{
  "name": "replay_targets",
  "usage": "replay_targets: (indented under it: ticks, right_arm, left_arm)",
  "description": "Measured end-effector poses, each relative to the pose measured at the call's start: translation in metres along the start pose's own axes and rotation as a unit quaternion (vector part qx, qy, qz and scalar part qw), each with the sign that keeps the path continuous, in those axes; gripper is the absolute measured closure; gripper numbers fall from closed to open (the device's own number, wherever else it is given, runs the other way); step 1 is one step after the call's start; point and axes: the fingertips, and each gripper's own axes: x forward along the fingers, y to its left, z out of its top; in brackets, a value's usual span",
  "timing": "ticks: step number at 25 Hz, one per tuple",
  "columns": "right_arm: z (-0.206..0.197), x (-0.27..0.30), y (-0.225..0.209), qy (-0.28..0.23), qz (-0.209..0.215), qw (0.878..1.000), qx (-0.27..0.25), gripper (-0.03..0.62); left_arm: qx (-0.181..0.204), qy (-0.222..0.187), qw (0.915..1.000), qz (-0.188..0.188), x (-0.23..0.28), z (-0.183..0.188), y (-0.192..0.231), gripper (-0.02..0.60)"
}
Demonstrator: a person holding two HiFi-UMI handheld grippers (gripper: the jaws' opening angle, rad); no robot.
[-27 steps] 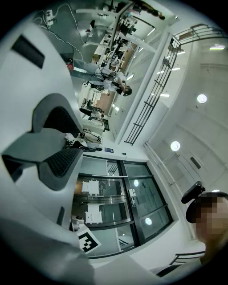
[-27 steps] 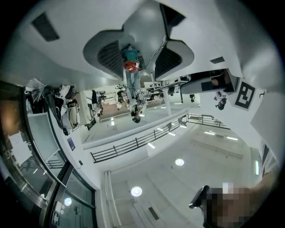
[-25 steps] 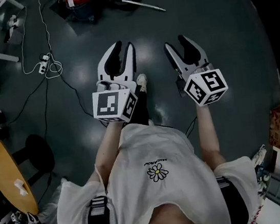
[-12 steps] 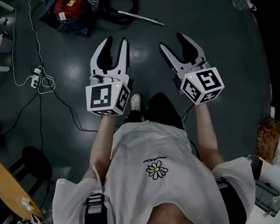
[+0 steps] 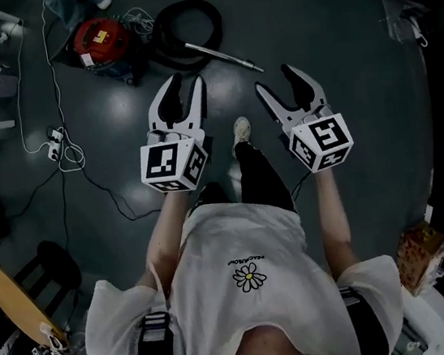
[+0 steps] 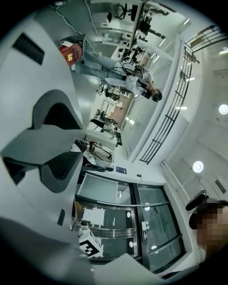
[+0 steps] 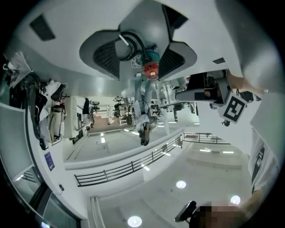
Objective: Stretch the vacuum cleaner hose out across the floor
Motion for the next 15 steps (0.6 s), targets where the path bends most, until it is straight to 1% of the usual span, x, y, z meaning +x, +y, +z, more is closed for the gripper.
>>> replay_targets:
  ticks: [2,4,5,7,10,12,15]
  right_arm:
    - [0.002,0.033,-0.035,0.021,0.025,0.999,-0.029,0.335]
    - [-0.006,0.068,-0.062,0.041,0.053,0.996,-0.056,0.335]
    - [-0.017,0.087,-0.073,0.052,0.067,0.994,-0.066,0.335]
    - [-0.052,0.126,-0.092,0.076,0.093,0.989,-0.082,0.335]
    - [-0.130,0.193,-0.117,0.110,0.130,0.980,-0.106,0.335]
    - [-0.194,0.243,-0.137,0.129,0.151,0.973,-0.118,0.335]
    - [-0.300,0.319,-0.164,0.159,0.175,0.963,-0.128,0.335]
  left_arm:
    - [-0.001,0.003,0.9999,0.012,0.048,-0.003,0.010,0.443]
    - [-0.008,0.002,0.9996,0.027,0.088,-0.015,0.028,0.443]
    - [-0.015,0.003,0.9992,0.036,0.105,-0.026,0.040,0.443]
    - [-0.027,0.007,0.9983,0.051,0.136,-0.060,0.067,0.443]
    - [-0.027,0.013,0.9975,0.063,0.182,-0.134,0.117,0.443]
    - [-0.022,0.018,0.9974,0.066,0.217,-0.194,0.154,0.443]
    - [-0.008,0.031,0.9974,0.064,0.268,-0.293,0.210,0.434]
